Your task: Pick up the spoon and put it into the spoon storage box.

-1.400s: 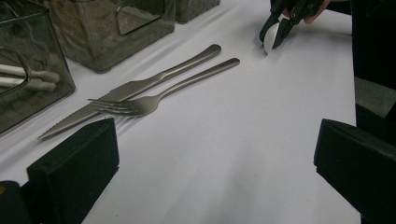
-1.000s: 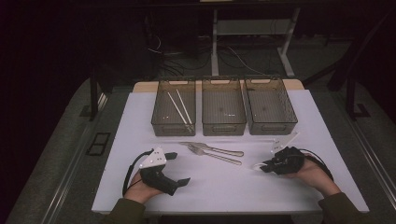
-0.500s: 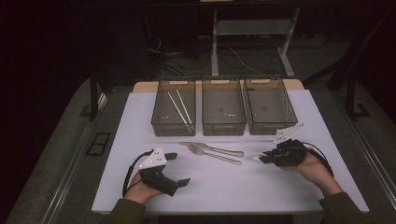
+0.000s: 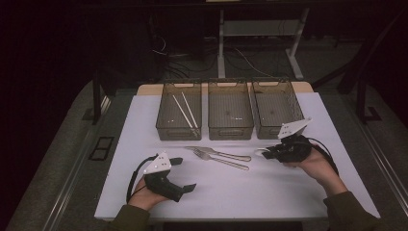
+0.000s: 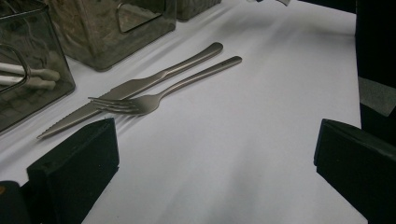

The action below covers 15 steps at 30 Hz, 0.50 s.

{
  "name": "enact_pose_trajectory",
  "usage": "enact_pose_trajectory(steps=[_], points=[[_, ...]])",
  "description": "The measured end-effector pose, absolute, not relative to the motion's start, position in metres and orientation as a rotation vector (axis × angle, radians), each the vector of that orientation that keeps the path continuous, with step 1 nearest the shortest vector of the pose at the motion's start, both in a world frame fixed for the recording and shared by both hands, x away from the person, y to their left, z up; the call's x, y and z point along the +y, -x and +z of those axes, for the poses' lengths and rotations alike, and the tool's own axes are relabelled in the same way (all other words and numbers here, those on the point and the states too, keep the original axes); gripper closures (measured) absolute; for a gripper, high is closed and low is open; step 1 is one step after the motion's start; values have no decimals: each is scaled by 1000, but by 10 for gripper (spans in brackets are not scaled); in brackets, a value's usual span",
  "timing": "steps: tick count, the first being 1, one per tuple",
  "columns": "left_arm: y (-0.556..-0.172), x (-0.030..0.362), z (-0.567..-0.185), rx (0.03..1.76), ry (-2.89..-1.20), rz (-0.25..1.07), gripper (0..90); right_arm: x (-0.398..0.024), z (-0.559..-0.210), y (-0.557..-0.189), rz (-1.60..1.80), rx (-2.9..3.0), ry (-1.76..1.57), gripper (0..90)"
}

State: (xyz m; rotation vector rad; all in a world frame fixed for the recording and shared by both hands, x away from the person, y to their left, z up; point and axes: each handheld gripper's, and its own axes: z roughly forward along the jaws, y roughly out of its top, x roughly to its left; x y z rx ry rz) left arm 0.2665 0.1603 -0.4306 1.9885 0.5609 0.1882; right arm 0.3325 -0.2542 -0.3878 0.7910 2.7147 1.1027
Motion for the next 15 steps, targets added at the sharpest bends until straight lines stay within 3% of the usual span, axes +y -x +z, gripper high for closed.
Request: enact_pose_trajectory(steps=[15], points=[[-266, 161, -429, 557, -1984, 195, 0, -233, -359, -354, 1115, 2685, -740, 792]])
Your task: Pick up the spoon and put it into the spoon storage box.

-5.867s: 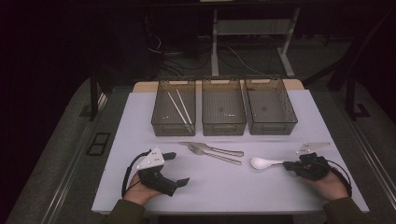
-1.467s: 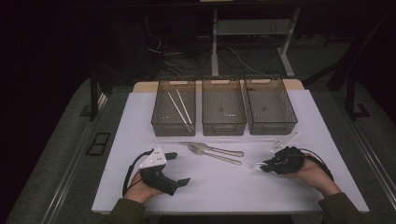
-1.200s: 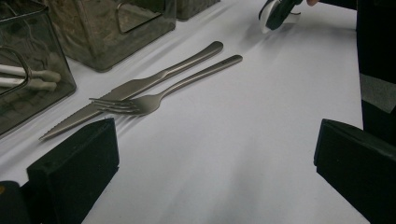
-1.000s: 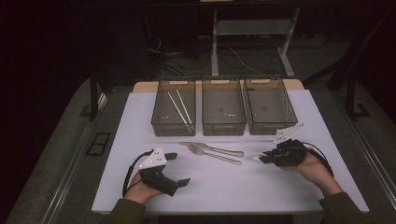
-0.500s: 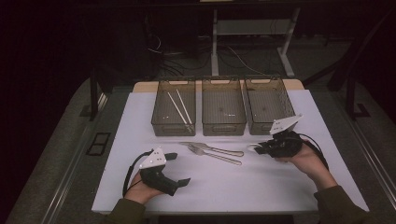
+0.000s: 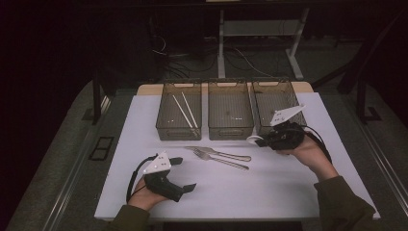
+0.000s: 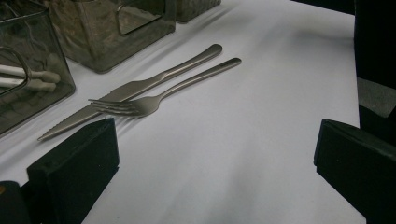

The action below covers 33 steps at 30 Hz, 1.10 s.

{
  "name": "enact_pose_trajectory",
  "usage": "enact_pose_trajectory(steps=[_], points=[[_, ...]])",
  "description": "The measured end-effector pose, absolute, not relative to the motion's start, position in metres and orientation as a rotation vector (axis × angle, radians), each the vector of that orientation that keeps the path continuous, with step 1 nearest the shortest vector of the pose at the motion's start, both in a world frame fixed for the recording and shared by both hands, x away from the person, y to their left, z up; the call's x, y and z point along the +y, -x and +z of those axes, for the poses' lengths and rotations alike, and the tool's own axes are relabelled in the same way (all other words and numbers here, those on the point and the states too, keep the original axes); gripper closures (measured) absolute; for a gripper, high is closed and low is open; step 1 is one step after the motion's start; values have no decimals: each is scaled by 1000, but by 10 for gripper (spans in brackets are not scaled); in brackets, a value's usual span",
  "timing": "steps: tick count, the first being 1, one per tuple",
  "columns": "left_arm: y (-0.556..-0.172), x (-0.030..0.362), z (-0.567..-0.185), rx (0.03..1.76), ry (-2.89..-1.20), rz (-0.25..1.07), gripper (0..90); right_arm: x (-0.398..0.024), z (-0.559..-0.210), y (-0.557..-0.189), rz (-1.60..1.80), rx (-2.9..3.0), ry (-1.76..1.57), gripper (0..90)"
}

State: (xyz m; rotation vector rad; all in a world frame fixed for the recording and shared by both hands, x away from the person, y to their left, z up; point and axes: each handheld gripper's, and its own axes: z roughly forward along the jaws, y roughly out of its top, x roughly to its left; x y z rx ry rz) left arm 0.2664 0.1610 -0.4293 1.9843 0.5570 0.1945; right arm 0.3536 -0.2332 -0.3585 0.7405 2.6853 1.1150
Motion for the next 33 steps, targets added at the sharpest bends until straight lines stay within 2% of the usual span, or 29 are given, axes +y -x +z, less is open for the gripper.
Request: enact_pose_trajectory(steps=[21, 33], points=[[-267, 161, -428, 553, -1974, 193, 0, -188, -324, -410, 1086, 2654, -695, 792], [-266, 160, -428, 547, -1970, 192, 0, -160, -328, -448, 1105, 2622, -733, 792]])
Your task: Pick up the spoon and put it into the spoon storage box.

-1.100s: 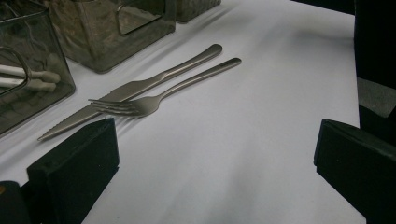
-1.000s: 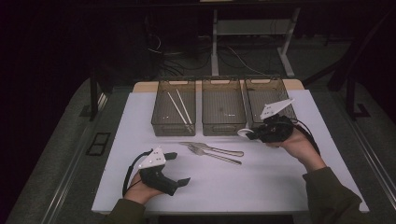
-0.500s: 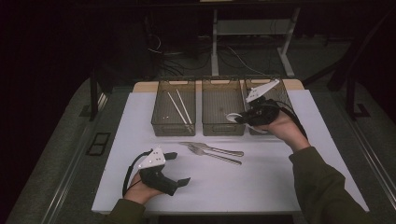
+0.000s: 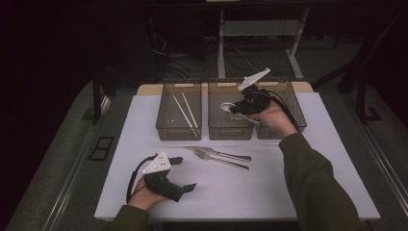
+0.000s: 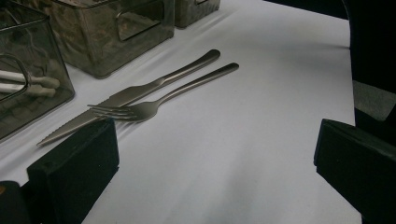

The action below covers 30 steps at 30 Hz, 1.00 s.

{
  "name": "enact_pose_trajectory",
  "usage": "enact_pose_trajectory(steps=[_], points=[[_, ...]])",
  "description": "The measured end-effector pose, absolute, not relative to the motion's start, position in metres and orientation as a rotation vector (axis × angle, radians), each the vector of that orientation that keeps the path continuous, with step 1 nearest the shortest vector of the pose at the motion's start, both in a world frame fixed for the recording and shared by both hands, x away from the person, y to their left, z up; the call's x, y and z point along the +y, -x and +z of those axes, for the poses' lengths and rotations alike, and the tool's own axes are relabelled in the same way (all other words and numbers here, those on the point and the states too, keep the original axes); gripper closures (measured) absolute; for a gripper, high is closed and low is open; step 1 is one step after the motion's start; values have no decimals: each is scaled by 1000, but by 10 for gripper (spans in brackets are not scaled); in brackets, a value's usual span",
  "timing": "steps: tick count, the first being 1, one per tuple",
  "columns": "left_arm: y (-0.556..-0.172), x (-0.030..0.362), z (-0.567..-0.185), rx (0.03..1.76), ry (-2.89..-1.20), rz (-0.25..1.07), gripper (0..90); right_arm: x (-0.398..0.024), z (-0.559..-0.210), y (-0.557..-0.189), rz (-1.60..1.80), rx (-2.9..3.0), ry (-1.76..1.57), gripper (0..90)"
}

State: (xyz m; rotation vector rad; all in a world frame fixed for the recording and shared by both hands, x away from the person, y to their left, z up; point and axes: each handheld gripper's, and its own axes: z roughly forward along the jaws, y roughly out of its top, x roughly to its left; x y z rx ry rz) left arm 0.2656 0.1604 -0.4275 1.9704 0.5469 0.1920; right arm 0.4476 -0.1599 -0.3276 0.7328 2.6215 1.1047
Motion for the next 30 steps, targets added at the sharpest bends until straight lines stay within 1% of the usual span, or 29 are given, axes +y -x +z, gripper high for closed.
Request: enact_pose_trajectory(steps=[14, 30], points=[[-267, 162, -427, 542, -1960, 191, 0, -144, -356, -473, 1109, 2625, -822, 792], [-267, 161, -427, 544, -1956, 182, 0, -127, -381, -472, 994, 2723, -825, 786]])
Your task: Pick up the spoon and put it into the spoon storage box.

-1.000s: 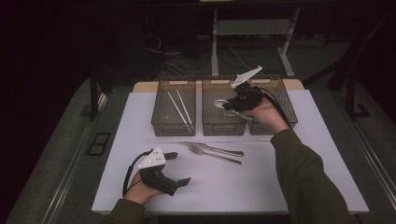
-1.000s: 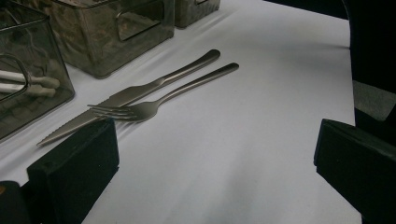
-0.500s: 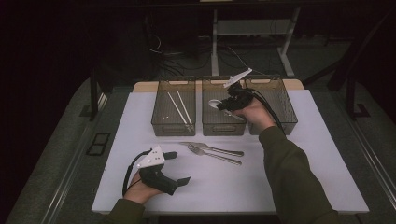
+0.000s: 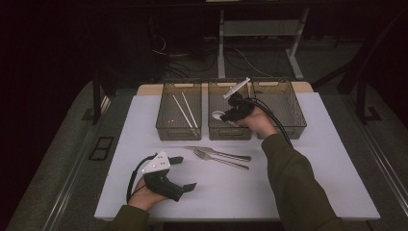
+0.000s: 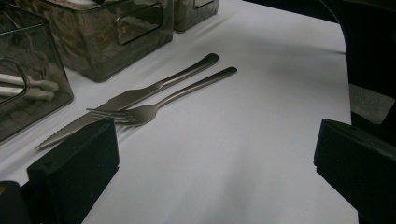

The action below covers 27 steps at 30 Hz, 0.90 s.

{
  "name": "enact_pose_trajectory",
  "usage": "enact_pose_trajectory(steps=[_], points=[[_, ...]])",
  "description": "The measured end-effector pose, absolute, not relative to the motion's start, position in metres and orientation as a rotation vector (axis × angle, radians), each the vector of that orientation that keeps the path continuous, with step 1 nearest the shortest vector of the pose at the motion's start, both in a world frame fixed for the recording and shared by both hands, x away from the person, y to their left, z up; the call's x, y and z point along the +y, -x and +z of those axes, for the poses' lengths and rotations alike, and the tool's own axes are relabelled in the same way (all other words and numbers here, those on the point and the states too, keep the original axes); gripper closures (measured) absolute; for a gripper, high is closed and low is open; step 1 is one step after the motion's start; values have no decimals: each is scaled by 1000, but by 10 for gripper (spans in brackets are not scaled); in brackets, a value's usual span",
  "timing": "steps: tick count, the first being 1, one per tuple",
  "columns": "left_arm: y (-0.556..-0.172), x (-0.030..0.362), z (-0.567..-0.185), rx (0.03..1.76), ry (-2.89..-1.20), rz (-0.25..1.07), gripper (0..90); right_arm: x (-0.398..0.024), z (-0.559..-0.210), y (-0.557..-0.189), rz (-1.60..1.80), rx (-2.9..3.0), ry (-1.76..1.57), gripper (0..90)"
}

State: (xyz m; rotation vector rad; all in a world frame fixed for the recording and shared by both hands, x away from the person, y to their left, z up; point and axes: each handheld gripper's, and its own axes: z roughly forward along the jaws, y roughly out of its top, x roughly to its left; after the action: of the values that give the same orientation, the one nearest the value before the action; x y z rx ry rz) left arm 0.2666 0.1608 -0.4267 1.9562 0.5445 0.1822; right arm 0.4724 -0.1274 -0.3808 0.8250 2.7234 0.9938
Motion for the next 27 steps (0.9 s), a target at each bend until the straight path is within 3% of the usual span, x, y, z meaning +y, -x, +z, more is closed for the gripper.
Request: enact_pose_trajectory(steps=[5, 15, 27], points=[[-267, 161, -427, 545, -1953, 182, 0, -127, -384, -472, 963, 2755, -821, 781], [-268, 162, -427, 551, -1952, 179, 0, -139, -375, -466, 1083, 2728, -865, 668], [-268, 160, -429, 554, -1974, 185, 0, -157, -350, -440, 1256, 2667, -845, 440]])
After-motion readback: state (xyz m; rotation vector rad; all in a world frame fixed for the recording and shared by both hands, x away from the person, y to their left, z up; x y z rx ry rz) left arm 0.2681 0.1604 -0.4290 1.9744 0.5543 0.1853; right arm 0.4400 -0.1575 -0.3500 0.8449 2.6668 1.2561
